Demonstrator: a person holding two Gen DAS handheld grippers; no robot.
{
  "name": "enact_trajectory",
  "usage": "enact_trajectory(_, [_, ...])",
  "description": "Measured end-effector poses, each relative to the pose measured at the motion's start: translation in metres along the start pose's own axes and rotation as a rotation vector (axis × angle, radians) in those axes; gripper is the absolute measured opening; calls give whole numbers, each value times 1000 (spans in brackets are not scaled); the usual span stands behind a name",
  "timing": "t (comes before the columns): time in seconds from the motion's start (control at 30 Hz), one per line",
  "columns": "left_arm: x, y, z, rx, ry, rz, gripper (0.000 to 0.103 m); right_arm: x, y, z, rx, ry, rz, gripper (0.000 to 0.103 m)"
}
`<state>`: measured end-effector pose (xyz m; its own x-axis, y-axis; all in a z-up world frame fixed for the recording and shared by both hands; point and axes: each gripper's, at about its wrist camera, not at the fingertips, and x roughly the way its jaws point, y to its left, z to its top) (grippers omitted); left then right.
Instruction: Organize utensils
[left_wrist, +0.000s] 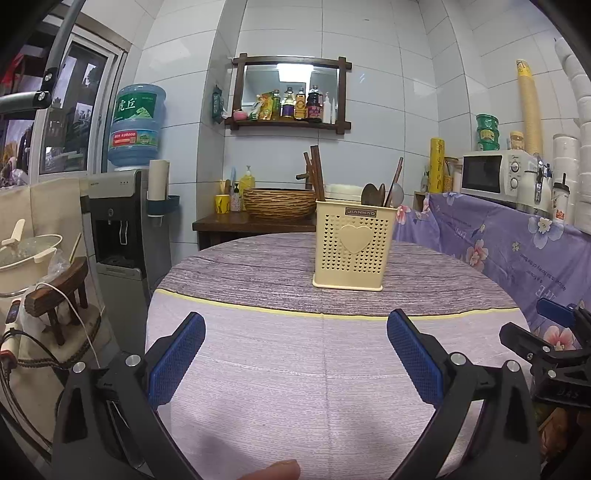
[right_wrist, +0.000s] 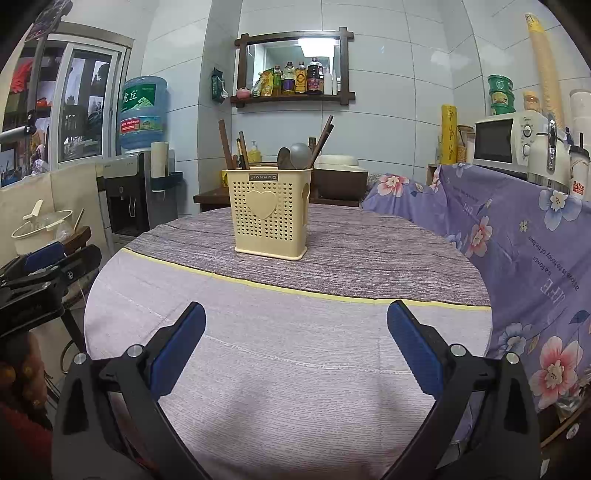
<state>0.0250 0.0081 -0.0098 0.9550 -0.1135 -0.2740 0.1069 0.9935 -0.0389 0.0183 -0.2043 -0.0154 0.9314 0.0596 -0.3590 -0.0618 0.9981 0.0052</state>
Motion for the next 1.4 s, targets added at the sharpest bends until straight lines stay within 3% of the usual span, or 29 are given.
enact_trajectory(1.4, [5,3,-2,-9,27,11,98,5,4,-5,3,16,15,97])
